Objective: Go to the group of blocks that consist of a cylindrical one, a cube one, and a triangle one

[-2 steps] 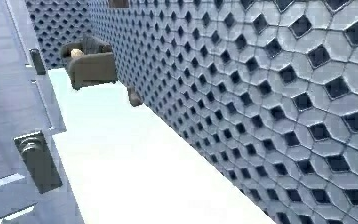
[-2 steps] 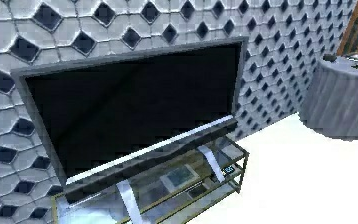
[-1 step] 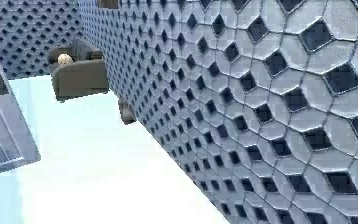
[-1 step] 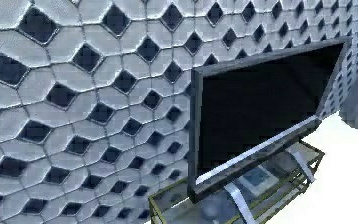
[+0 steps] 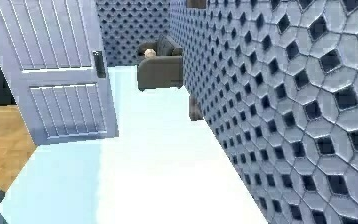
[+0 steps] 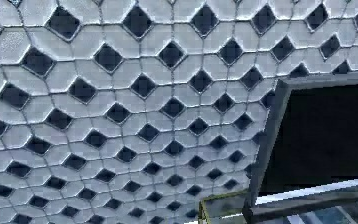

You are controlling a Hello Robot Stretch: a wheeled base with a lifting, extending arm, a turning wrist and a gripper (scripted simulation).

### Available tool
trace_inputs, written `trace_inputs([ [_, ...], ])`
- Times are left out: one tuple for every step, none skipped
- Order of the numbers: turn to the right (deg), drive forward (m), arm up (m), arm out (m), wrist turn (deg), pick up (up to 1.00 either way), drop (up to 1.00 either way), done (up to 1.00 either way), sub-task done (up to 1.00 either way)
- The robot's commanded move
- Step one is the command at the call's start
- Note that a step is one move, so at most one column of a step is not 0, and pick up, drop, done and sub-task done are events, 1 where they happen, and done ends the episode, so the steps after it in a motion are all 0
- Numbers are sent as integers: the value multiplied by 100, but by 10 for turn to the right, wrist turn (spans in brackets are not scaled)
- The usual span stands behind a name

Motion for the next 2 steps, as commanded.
trace_inputs([
  [0,100,0,0,0,0,0,0,0],
  [0,55,0,0,0,0,0,0,0],
])
